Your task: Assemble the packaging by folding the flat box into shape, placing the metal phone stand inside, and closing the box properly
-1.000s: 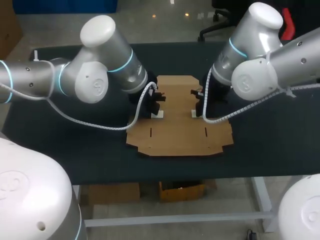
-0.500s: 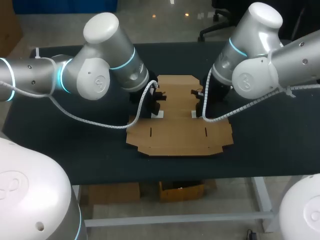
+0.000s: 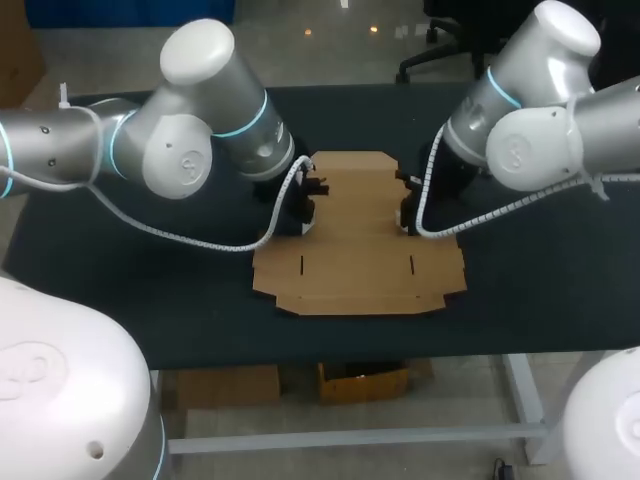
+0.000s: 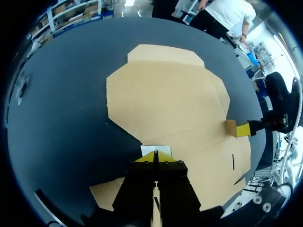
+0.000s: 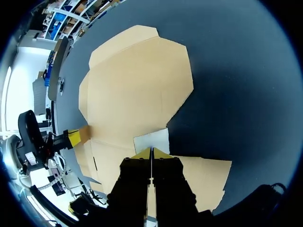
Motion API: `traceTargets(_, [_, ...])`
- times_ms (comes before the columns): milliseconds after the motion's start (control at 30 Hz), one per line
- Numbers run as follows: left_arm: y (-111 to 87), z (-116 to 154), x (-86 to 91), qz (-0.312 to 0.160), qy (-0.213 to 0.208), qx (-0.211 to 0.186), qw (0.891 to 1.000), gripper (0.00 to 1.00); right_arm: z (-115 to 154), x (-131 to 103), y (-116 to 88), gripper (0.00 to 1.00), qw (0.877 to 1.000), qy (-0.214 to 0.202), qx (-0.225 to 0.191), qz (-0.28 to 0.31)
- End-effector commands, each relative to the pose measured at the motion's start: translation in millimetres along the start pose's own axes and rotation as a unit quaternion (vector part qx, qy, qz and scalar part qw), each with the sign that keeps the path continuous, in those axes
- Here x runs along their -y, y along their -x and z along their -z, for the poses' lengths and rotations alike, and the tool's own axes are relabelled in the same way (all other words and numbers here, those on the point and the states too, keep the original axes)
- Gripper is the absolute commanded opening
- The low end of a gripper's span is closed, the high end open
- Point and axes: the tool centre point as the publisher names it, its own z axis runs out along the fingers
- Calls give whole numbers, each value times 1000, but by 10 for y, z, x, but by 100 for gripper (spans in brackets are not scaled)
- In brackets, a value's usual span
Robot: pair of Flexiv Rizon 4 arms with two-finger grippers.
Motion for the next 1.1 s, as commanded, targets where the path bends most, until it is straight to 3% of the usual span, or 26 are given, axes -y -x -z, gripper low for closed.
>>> traceTargets(33, [47,157,-73,8,-9,7,1000,0,122,2,127,0,1000,-9,-29,-2])
traceTargets(167, [102,198,-71,16,-9,14,1000,0,181,-23,211,0,998,-16,-55,0])
traceTargets(400, [216,255,-72,31,-9,17,999,0,231,-45,311,0,998,-20,-65,-8])
traceTargets(767, [285,398,-138,41,-11,21,999,0,286,-5,422,0,997,-27,-67,-18])
traceTargets(1100, [330,564,-244,56,-7,28,998,0,461,117,493,0,998,-6,-59,-15])
